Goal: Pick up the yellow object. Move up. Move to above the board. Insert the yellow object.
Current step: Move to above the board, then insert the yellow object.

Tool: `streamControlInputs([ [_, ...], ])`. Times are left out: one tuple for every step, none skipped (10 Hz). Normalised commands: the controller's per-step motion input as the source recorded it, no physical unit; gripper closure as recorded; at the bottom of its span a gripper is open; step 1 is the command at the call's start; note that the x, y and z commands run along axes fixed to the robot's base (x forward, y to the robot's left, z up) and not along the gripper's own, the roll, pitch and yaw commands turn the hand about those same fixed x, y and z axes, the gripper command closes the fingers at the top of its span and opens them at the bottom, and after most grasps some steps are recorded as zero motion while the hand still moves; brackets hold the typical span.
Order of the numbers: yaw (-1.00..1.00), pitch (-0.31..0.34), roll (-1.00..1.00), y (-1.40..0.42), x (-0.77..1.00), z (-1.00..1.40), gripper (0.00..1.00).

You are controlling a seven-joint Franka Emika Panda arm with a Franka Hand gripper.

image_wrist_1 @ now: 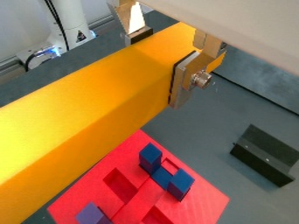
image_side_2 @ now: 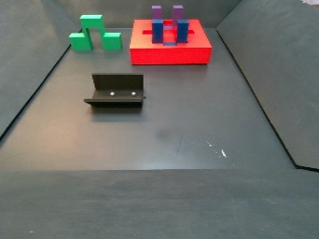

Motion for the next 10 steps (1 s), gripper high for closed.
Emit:
streamControlInputs([
  [0.01,0.071,0.04,-0.20,0.11,0.05,1.00],
  [0.00,-0.009,0.00,0.00,0.00,-0.01,1.00],
  [0.00,-0.026,0.00,0.00,0.00,-0.03,1.00],
  [0.00,0.000,0.03,0.00,0.00,0.00,1.00],
  [0.00,-0.036,0.14,0.00,0.00,-0.16,1.00],
  [0.10,-0.157,0.23,-0.09,0.00,-0.75,1.00],
  [0.07,-0.094,0.19,-0.13,0.00,-0.93,1.00],
  [0.08,-0.076,0.17,-0.17,-0.02,-1.00,1.00],
  [0.10,-0.054,0.16,-0.19,-0.05,-1.00,1.00],
  [0.13,-0.031,0.13,-0.20,-0.06,-1.00,1.00],
])
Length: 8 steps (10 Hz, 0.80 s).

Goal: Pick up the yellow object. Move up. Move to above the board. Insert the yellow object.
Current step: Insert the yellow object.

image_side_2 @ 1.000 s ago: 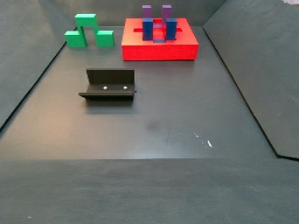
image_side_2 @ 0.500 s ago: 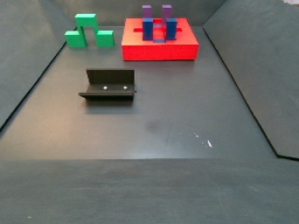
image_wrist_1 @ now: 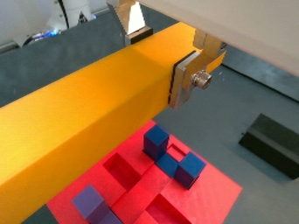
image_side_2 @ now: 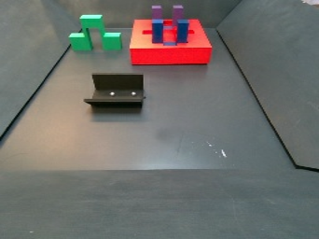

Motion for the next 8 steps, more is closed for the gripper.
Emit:
streamControlInputs([
  [0.14,-0.019,0.10,-0.15,-0.04,-1.00,1.00],
  [0.13,-0.014,0.08,-0.09,0.00,-1.00,1.00],
  [0.17,-0.011,0.05,0.00,0.13,-1.00,1.00],
  [0.13,0.000,0.00,0.21,0.37,-1.00,1.00],
  [0.14,0.000,0.00,0.25,0.42,-1.00,1.00],
  [0.17,0.013,0.00,0.24,0.47,-1.00,1.00],
  [0.17,0.061,0.01,0.08,0.42,-1.00,1.00],
  [0.16,0.000,0.00,0.00,0.17,-0.39,1.00],
])
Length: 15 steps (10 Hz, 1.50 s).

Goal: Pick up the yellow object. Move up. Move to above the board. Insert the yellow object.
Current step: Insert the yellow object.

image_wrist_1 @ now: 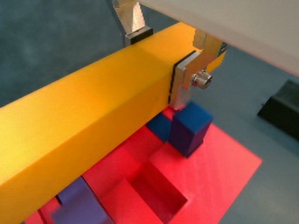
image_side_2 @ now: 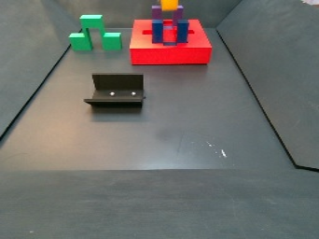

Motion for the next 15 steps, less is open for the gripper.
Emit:
streamControlInputs([
  [0.01,0.000,0.00,-0.03,0.00,-0.05,1.00],
  [0.00,-0.084,0.05,-0.19,0.00,-0.36,1.00],
  [0.00,-0.073,0.09,-0.27,0.00,-0.40,1.00],
  [-0.05,-0.076,0.07,-0.18,-0.01,-0.29,1.00],
  [-0.03,-0.057,0.02,-0.07,0.00,-0.11,1.00],
  [-0.04,0.000,0.05,0.03,-0.04,0.00,1.00],
  [-0.04,0.000,0.11,0.16,-0.17,-0.08,1.00],
  [-0.06,0.000,0.19,0.21,-0.23,-0.20,1.00],
  [-0.13,0.000,0.22,0.24,-0.33,-0.24,1.00],
  [-0.18,0.000,0.17,0.16,-0.32,-0.16,1.00],
  [-0.29,0.000,0.09,0.00,-0.40,-0.01,1.00],
  [-0.15,-0.001,0.03,0.00,-0.17,0.00,1.00],
  [-0.02,-0.007,0.01,-0.06,-0.02,0.00,1.00],
  [0.00,-0.034,0.03,-0.19,0.00,-0.01,1.00],
  [0.00,-0.053,0.02,-0.20,0.04,-0.11,1.00],
])
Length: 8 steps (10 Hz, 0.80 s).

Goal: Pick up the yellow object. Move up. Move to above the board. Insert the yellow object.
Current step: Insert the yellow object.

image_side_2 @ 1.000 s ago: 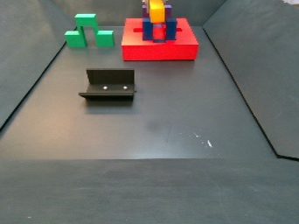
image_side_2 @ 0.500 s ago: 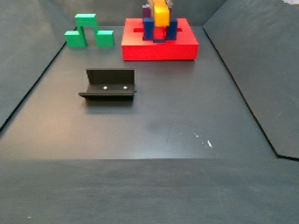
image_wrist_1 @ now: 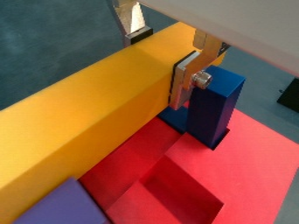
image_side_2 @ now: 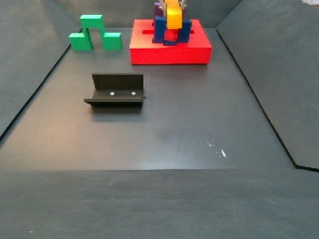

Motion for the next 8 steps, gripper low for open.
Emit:
streamControlInputs([
  [-0.01,0.000,0.01,-0.18,0.11,-0.09,1.00],
  [0.00,0.011,0.07,-0.05,0.21,-0.23,1.00],
  [0.01,-0.003,0.12,0.00,0.36,-0.55,1.00],
  [0.03,-0.043,0.09,0.00,0.34,-0.58,1.00],
  [0.02,-0.059,0.08,0.00,0.23,-0.50,1.00],
  [0.00,-0.031,0.00,0.00,0.00,-0.08,1.00],
  [0.00,0.000,0.00,0.00,0.00,-0.02,1.00],
  [0.00,-0.130,0.07,-0.12,0.00,-0.43,1.00],
])
